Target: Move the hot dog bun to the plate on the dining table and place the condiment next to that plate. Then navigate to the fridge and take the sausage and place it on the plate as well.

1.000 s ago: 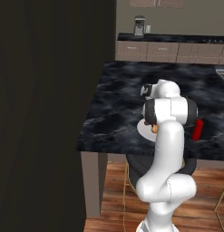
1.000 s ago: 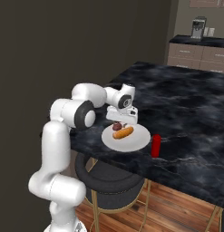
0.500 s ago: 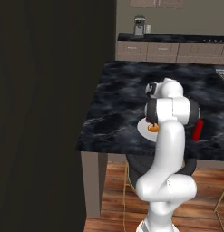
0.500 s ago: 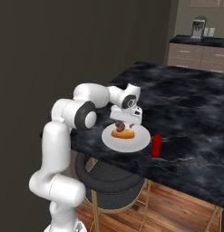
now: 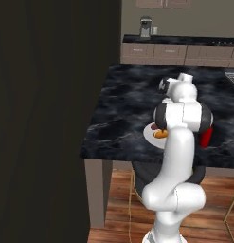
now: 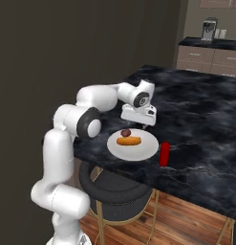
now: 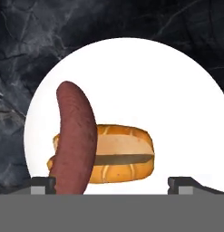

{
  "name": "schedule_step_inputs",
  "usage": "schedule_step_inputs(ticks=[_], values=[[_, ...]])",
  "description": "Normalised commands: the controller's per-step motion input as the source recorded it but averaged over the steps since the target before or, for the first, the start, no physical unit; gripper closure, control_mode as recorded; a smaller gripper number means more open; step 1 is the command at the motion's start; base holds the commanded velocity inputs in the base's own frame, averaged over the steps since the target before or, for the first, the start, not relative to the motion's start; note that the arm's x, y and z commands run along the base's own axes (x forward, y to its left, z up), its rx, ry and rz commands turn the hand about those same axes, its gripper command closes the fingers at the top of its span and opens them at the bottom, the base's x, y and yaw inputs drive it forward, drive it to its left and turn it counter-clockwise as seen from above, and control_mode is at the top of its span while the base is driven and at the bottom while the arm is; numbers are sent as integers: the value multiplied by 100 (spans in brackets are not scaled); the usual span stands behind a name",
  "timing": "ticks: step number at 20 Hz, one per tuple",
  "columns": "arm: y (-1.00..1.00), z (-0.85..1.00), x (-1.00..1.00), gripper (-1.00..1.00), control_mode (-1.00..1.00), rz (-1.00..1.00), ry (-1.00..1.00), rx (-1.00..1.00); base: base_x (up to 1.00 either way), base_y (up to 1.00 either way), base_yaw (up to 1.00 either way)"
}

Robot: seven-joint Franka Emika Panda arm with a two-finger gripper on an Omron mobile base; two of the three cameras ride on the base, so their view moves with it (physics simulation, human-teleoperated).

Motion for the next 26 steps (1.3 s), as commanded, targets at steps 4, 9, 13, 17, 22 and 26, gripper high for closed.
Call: schedule_step_inputs(ticks=[4, 9, 13, 17, 22, 26], values=[[-24, 55, -54, -100, -100, -4, -14, -1, 0, 0, 0], [-12, 50, -93, -100, -100, -7, -22, 0, 0, 0, 0], [0, 52, -100, -100, -100, -9, -17, 0, 0, 0, 0], [25, 44, -87, -100, -100, -10, -4, 0, 0, 0, 0], [47, 38, -63, -100, -100, -8, 1, 0, 0, 0, 0], [41, 44, -54, -100, -100, -9, 1, 0, 0, 0, 0]])
